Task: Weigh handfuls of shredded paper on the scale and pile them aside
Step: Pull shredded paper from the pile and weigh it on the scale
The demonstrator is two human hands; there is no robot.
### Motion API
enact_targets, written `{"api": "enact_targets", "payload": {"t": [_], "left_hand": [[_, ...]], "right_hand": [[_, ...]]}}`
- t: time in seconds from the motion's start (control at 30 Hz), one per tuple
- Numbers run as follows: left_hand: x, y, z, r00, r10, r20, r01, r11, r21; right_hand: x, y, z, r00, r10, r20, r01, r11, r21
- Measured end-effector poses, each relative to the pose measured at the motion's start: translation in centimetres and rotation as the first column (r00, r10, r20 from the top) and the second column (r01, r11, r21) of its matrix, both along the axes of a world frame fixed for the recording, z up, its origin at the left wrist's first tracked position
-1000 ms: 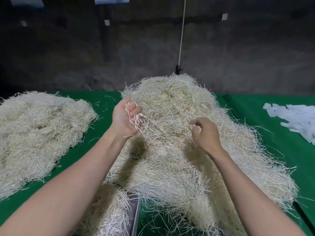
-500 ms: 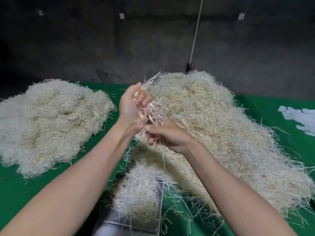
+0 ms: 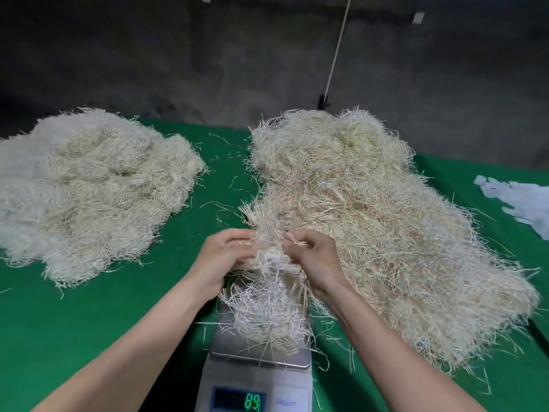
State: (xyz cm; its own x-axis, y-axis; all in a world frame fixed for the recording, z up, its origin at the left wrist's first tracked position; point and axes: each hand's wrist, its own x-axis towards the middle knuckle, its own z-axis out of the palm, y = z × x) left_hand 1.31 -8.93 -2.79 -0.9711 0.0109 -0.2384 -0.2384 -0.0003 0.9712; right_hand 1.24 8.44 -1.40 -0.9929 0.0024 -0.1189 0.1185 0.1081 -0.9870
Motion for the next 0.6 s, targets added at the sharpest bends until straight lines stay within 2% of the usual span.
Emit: {"api": "enact_targets", "payload": {"t": [0.07,0.17,0.23,0.33,0.37,0.43,0.47,0.53,0.6], "left_hand": [[0.3,-1.4,-1.2,0.997,-0.062,0.052,0.065,0.995,-0.072],[0.3,-2.9,-2.9,0.995,-0.07,0.068,0.088,0.95,-0.3],[0.3,-3.7,-3.5,0.997,-0.072,0.029,0.077,0.874,-0.48],[0.3,-4.4,-3.7,0.997,-0.017,-0.08,-0.045,0.699,-0.713],[0.4,-4.5,-3.7,0.987,0.007,-0.16,-0.123,0.676,-0.727],[0.8,-4.2,-3.3,0.943,-0.014,-0.333,-0.217,0.734,-0.644],[1.1,-3.9,-3.1,0.91,-0.067,-0.41,-0.214,0.771,-0.6],[1.7,-2.9,-3.1,0.832,-0.224,-0.507,-0.156,0.783,-0.602],[2.2,-1.7,-3.5,0.779,-0.399,-0.484,-0.077,0.704,-0.706]], "right_hand": [[0.7,-0.1,-1.7,0.998,0.028,-0.057,-0.016,0.981,0.195],[1.2,-0.2,-3.8,0.997,0.078,-0.024,-0.067,0.953,0.296],[1.3,-0.3,-5.2,0.994,0.113,-0.011,-0.099,0.912,0.398],[1.0,-0.2,-7.0,0.987,0.153,-0.058,-0.077,0.751,0.655],[0.9,-0.2,-7.3,0.982,0.174,-0.077,-0.068,0.7,0.711],[1.0,-0.4,-7.6,0.972,0.217,-0.086,-0.069,0.619,0.782],[1.0,-0.5,-7.7,0.969,0.232,-0.081,-0.075,0.596,0.799],[1.2,-0.6,-7.6,0.967,0.24,-0.083,-0.078,0.591,0.803],[1.3,-0.5,-6.9,0.967,0.251,-0.046,-0.128,0.633,0.763]]}}
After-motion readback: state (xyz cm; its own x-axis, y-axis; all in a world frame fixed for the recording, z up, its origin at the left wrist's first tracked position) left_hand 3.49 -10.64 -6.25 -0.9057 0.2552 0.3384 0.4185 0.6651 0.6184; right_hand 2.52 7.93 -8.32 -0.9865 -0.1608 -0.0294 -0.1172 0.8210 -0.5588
